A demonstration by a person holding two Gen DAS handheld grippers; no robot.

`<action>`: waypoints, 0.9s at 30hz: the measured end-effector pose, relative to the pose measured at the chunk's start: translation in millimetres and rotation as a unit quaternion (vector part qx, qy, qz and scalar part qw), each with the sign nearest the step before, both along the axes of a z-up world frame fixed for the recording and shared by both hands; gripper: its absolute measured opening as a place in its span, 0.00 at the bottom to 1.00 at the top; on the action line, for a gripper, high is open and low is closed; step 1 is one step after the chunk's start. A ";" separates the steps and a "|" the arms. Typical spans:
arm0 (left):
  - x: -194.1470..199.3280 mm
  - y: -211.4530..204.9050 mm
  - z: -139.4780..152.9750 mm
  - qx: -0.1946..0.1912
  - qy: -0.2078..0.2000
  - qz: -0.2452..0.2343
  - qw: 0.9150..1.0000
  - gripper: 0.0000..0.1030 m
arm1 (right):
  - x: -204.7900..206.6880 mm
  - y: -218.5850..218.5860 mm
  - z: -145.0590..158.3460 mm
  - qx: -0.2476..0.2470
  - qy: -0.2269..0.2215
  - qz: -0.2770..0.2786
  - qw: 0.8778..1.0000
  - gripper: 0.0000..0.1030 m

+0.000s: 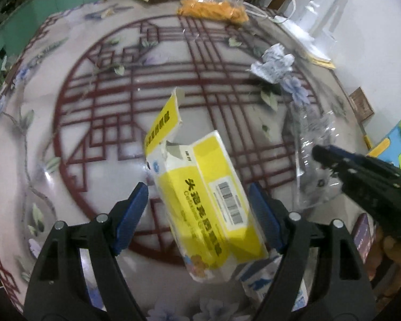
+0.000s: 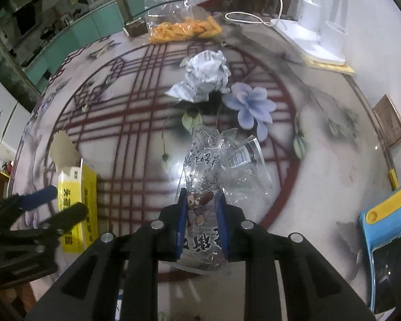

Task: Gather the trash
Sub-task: 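Grasp the clear plastic wrapper with the right tool while the left tool grasps the yellow-white box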

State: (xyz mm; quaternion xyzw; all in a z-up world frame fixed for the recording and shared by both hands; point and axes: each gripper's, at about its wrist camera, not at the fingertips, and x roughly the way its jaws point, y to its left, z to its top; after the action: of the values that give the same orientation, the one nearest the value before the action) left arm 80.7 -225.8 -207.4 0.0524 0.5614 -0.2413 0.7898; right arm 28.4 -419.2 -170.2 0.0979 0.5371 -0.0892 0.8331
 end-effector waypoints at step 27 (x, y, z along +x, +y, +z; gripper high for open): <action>27.2 40.2 9.3 -0.032 0.008 0.051 0.998 0.45 | 17.3 28.4 23.1 -0.013 -0.028 0.039 0.999 0.20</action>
State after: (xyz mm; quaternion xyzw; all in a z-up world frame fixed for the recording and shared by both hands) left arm 107.8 -185.5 -198.1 -0.0035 0.5614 -0.2192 0.7980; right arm 45.7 -390.8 -147.1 0.0685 0.5154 -0.0609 0.8520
